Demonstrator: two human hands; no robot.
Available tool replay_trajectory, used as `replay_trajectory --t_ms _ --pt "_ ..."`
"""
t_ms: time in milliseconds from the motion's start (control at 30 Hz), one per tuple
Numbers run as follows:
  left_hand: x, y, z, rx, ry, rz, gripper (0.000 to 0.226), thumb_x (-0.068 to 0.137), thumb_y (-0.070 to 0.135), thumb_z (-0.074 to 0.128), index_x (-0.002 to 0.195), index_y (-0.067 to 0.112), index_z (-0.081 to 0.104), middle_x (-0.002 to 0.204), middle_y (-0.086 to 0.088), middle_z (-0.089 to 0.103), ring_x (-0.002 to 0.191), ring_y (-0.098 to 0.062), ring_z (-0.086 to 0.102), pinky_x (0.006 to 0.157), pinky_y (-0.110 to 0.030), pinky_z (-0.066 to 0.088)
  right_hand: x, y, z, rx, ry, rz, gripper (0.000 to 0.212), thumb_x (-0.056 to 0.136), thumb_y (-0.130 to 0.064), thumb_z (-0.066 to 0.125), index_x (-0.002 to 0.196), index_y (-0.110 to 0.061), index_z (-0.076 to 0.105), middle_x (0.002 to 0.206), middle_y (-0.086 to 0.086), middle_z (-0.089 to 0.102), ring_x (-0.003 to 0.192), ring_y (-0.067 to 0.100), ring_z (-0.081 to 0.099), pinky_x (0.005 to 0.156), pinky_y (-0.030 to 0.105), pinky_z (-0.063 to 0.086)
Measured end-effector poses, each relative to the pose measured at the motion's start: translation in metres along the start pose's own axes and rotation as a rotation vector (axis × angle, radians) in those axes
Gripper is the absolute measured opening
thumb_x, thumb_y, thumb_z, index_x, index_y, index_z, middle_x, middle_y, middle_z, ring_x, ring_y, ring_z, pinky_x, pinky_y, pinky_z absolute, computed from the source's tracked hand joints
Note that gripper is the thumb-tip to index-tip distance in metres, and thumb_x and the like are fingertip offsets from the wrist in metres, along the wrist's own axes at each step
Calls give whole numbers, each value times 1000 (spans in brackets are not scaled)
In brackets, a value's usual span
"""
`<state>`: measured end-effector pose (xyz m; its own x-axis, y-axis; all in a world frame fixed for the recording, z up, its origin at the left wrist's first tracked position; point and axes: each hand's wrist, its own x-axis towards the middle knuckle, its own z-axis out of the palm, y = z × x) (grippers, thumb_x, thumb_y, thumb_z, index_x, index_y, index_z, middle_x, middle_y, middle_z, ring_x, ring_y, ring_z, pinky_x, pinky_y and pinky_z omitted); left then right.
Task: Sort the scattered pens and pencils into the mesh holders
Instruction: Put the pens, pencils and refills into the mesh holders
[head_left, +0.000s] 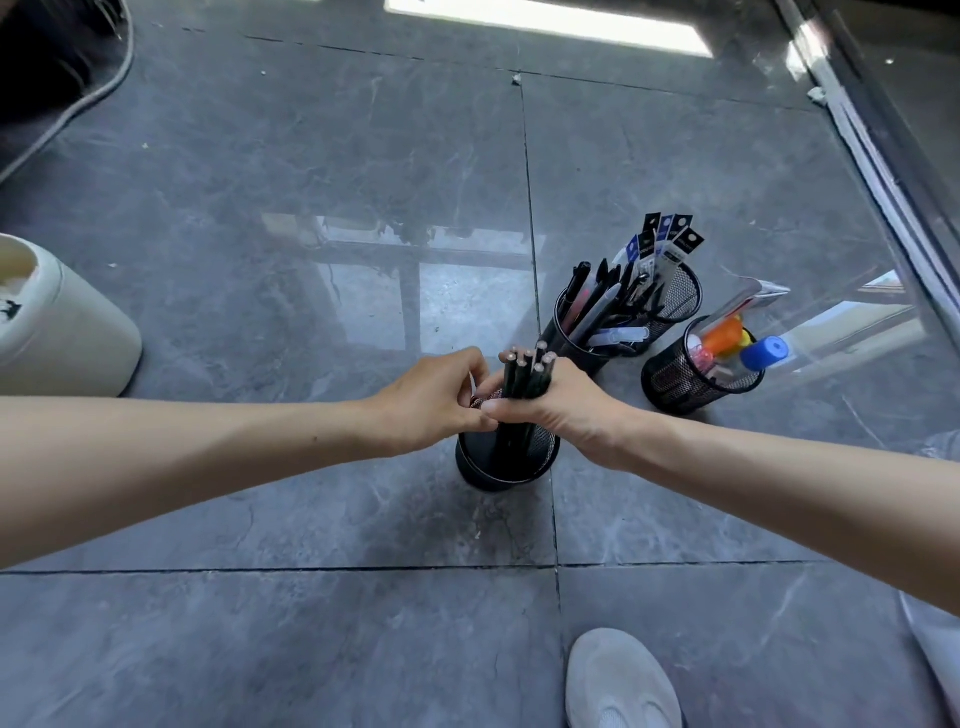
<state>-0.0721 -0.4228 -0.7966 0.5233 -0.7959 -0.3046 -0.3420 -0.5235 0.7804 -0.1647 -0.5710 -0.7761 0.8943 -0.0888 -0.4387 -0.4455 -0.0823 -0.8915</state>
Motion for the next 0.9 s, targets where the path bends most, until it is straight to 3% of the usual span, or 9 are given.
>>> replay_trajectory --t_ms 67,133,267,400,500,633,767,900 --pt "0 -2 0 1 20 -12 29 81 38 71 92 27 47 65 11 48 56 -3 43 51 -14 33 0 1 0 2 41 37 49 69 -10 82 109 -12 56 100 -4 64 92 -1 62 81 16 48" --pt "1 -1 -1 -13 40 -17 37 82 40 68 110 25 48 73 7 52 62 -7 48 56 -19 39 -1 2 0 -20 107 76 63 68 -13 83 116 -18 41 114 -1 59 105 9 60 92 27 48" --pt "2 0 -1 64 21 7 31 88 34 62 118 28 54 77 10 57 63 -3 48 55 -16 36 -2 4 -5 -65 82 59 54 79 -3 71 119 -16 38 118 7 59 110 17 59 92 27 49" --pt "1 4 1 173 24 -14 27 93 38 52 120 30 54 68 12 50 63 -4 48 55 -21 34 -2 5 -11 -87 14 95 49 85 7 59 129 -8 45 125 10 59 120 20 54 103 35 43" --pt "1 6 -1 189 -37 11 23 96 42 44 116 33 52 70 17 50 69 -7 53 57 -21 35 -2 1 -12 -55 26 99 42 84 12 53 121 -6 57 116 9 65 112 19 60 99 32 47" --pt "-1 1 -1 207 -277 -177 46 92 37 55 130 29 32 70 6 55 46 -7 57 45 -18 43 -4 5 -15 158 277 261 34 79 11 43 97 -5 66 95 11 67 90 21 65 89 34 51" --pt "2 9 8 -36 -399 -333 35 92 4 37 125 15 37 68 -13 63 42 -17 60 42 -25 49 -7 7 -32 382 429 447 19 91 -10 47 107 -4 57 85 16 64 70 22 63 69 31 51" --pt "0 10 5 -186 -411 -369 31 98 9 36 127 19 37 70 -15 65 49 -21 64 47 -26 52 -5 6 -42 458 402 503 26 97 -27 46 114 -7 46 89 18 62 73 25 63 64 32 52"
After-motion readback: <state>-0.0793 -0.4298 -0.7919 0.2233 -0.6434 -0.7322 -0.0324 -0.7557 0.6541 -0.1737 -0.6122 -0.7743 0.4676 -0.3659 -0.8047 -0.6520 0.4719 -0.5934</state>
